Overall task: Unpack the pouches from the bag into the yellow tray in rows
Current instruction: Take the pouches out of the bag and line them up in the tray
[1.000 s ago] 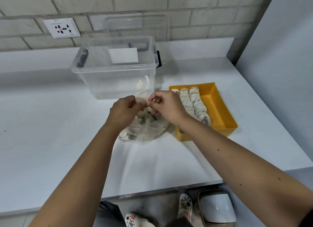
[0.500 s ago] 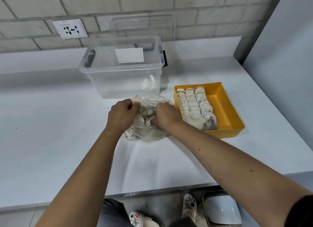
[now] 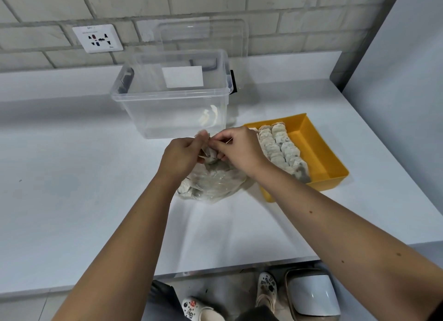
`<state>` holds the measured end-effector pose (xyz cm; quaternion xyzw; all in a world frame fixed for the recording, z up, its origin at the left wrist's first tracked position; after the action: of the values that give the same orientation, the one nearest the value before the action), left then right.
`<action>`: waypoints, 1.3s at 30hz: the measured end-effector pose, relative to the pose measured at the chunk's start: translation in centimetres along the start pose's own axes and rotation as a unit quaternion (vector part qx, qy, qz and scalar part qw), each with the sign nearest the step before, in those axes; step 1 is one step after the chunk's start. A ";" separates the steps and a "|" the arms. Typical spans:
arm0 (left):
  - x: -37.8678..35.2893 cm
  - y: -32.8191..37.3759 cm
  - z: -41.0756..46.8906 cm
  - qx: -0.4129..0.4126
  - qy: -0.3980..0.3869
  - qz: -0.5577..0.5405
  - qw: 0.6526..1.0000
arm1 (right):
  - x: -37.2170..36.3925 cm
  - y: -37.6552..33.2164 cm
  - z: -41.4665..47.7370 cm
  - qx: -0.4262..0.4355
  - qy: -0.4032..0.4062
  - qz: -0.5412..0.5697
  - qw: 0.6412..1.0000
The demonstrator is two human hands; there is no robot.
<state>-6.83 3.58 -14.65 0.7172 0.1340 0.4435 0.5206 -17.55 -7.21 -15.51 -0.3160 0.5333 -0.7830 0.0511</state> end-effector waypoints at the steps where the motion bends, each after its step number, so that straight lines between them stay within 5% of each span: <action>1: 0.1 -0.1 0.0 -0.005 0.001 0.012 1.000 | 0.0 0.1 0.0 -0.004 -0.014 0.003 1.000; 7: 0.5 -1.3 0.5 0.010 0.052 0.069 0.996 | -0.3 1.6 0.5 -0.108 -0.050 0.053 0.992; 10: 1.2 -1.0 0.5 -0.002 0.073 0.104 0.992 | -1.3 2.3 0.7 -0.011 -0.088 -0.125 0.988; 13: 1.8 -1.0 0.7 -0.003 0.080 0.117 0.990 | -2.7 2.7 0.8 0.048 -0.152 -0.293 0.943; 21: 2.1 -1.0 0.5 0.019 0.061 0.097 0.993 | -4.2 3.5 1.2 0.056 -0.108 -0.324 0.938; 24: 2.3 -1.1 0.6 0.024 0.067 0.072 0.995 | -2.3 2.9 1.1 0.016 -0.065 -0.224 0.972; 27: 2.6 -0.8 0.6 0.029 0.075 0.032 0.996 | 1.3 1.9 0.5 -0.121 -0.036 -0.010 0.992; 32: 1.0 0.7 0.1 0.021 0.047 -0.031 0.998 | 5.5 1.0 -0.5 -0.277 -0.021 0.336 0.900; 39: -4.1 2.8 -1.9 0.145 -0.082 -0.246 0.955 | 7.2 1.9 -1.9 -0.266 0.002 0.310 0.913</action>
<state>-11.44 0.90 -14.14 0.7639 0.3261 0.2172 0.5128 -24.77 -9.51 -14.47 -0.1353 0.7928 -0.5580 0.2042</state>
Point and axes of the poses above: each hand's wrist, its own z-axis towards the middle knuckle, its own x-axis out of the back of the hand, y = z × x, the point moved 2 cm from there along z, towards the middle knuckle, and after that the axes turned 10 degrees about y, right-handed, at the moved point
